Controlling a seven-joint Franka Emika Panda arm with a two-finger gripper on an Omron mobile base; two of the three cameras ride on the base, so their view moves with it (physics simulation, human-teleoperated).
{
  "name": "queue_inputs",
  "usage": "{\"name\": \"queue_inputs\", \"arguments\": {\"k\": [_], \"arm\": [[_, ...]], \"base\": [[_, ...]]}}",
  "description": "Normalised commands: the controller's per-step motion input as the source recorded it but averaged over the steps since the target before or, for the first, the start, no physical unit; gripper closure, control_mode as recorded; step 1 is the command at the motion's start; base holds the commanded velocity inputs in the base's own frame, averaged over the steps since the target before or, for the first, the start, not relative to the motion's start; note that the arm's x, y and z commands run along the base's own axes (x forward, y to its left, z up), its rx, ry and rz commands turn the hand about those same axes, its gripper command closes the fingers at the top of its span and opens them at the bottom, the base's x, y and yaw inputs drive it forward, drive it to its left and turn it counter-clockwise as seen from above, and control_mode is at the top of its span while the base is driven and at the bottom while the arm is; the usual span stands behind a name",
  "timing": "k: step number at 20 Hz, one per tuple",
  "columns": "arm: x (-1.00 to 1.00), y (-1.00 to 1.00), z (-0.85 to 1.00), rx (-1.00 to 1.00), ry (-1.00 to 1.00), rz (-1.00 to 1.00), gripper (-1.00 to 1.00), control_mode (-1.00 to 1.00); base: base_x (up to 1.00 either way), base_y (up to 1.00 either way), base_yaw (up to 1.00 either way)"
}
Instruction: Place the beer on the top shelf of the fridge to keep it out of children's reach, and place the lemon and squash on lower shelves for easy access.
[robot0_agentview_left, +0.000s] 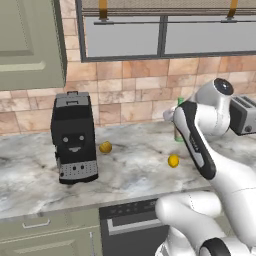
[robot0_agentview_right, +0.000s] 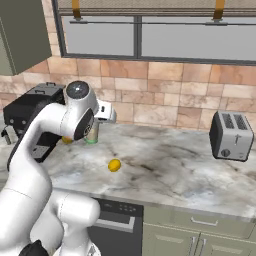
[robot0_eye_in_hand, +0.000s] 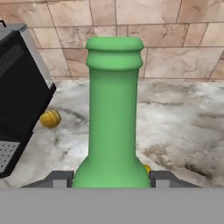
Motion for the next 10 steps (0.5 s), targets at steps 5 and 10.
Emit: {"name": "queue_inputs", "arguments": {"k": [5,10], "arm": [[-0.39,0.00,0.10,0.00,-0.05,-0.07,1.00,-1.00],[-0.03,0.00,0.00,0.00,0.00,-0.01,1.00,-1.00]], "base": [[0.00,0.00,0.00],[0.00,0.00,0.00]]}}
